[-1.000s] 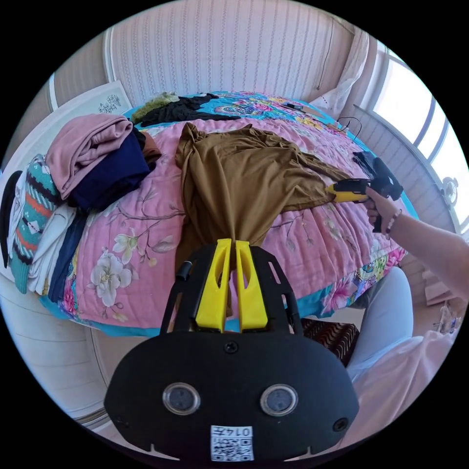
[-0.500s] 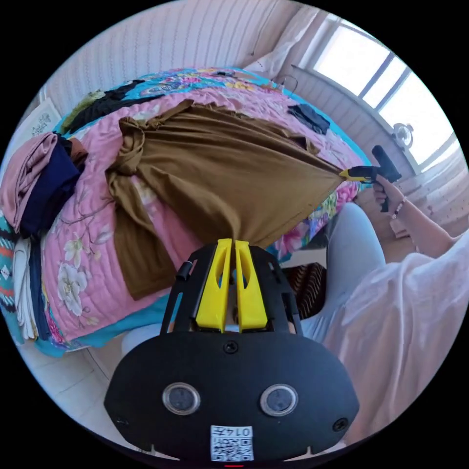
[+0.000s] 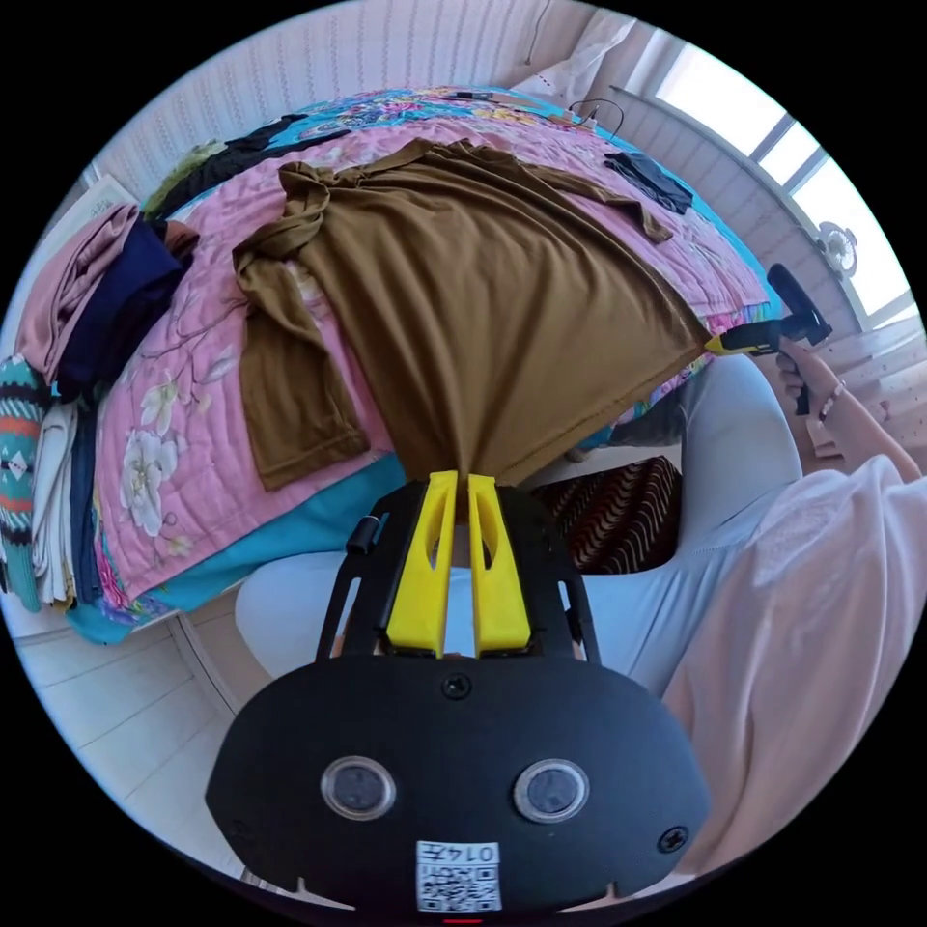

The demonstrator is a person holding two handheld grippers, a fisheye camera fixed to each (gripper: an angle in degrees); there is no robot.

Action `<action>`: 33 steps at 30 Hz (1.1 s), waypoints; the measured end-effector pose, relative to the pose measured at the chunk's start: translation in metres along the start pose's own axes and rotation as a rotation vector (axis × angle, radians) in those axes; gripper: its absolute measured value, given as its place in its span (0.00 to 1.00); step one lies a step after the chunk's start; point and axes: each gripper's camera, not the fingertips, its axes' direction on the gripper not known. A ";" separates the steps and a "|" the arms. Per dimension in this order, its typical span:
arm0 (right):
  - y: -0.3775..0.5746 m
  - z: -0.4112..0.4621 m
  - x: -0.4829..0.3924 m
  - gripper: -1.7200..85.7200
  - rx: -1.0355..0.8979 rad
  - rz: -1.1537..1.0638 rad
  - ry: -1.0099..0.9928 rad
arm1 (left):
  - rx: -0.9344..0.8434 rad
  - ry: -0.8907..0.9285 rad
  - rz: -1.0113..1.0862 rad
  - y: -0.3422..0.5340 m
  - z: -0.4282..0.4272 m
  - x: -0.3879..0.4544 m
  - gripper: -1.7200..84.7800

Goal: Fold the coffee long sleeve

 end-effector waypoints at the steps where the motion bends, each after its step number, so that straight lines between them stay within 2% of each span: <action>1: 0.010 -0.011 -0.004 0.02 0.014 -0.009 0.017 | -0.005 0.004 -0.008 0.001 0.001 0.000 0.01; 5: 0.035 -0.055 -0.014 0.02 0.111 -0.031 0.038 | -0.010 -0.032 -0.023 0.002 -0.001 0.000 0.01; 11: 0.038 -0.148 -0.020 0.06 0.386 -0.057 0.019 | 0.076 0.006 -0.026 -0.024 -0.020 0.010 0.02; 14: 0.022 -0.189 -0.009 0.11 0.511 -0.026 -0.049 | 0.144 0.010 0.050 -0.063 -0.029 0.034 0.02; 19: -0.003 -0.242 0.024 0.15 0.686 0.050 -0.141 | 0.219 -0.009 0.307 -0.179 -0.020 0.118 0.07; 21: -0.009 -0.255 0.036 0.14 0.721 -0.018 -0.225 | 0.245 0.003 0.386 -0.223 -0.011 0.155 0.08; 24: -0.021 -0.252 0.044 0.06 0.646 -0.181 -0.255 | 0.316 0.034 0.516 -0.292 0.010 0.224 0.10; 26: -0.022 -0.268 0.051 0.04 0.650 -0.187 -0.359 | 0.328 0.042 0.593 -0.327 0.032 0.267 0.11; 29: -0.026 -0.290 0.057 0.03 0.591 -0.146 -0.460 | 0.256 -0.006 0.698 -0.374 0.086 0.326 0.11; 31: -0.020 -0.317 0.055 0.02 0.581 -0.171 -0.522 | 0.119 -0.076 0.714 -0.402 0.129 0.354 0.08; 33: -0.009 -0.349 0.047 0.02 0.616 -0.195 -0.465 | 0.106 -0.041 0.716 -0.413 0.135 0.366 0.03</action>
